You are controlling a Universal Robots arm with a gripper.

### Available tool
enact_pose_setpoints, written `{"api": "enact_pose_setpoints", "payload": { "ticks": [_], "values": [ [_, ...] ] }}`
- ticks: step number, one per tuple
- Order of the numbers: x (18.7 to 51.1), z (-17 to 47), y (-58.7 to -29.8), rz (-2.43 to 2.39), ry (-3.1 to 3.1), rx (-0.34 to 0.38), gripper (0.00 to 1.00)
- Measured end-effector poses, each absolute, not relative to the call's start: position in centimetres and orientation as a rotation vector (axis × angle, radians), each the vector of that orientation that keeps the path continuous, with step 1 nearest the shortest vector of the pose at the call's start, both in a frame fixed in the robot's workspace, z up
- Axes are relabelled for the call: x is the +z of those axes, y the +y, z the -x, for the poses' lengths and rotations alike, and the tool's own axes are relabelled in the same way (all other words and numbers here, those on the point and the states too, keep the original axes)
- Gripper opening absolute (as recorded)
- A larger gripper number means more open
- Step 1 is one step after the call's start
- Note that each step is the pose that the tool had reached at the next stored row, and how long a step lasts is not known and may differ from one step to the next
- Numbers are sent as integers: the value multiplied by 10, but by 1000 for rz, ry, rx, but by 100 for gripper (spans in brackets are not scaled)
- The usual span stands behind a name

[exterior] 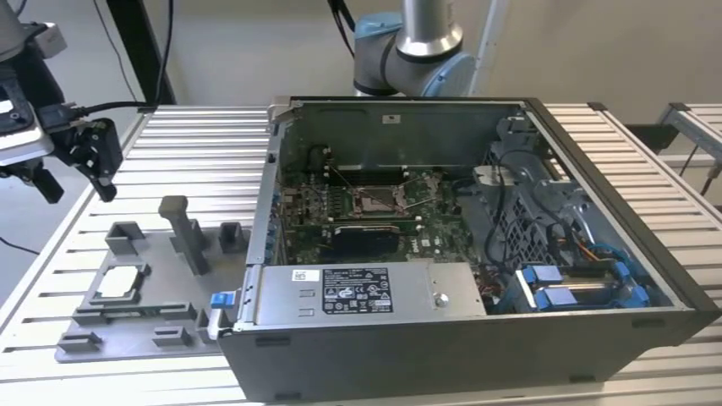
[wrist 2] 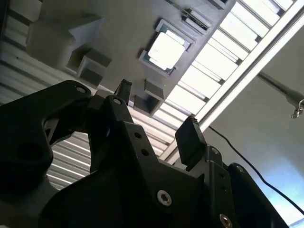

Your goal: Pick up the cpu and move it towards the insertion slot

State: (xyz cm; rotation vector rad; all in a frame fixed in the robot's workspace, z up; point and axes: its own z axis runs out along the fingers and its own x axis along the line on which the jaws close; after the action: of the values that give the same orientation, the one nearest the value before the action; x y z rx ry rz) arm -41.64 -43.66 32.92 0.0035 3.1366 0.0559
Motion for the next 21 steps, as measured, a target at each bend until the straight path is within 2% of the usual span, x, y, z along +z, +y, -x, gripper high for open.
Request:
{"api": "enact_pose_setpoints", "payload": {
  "ticks": [21],
  "values": [
    [298, 417, -437, -4, 3136, 55, 100]
  ]
}}
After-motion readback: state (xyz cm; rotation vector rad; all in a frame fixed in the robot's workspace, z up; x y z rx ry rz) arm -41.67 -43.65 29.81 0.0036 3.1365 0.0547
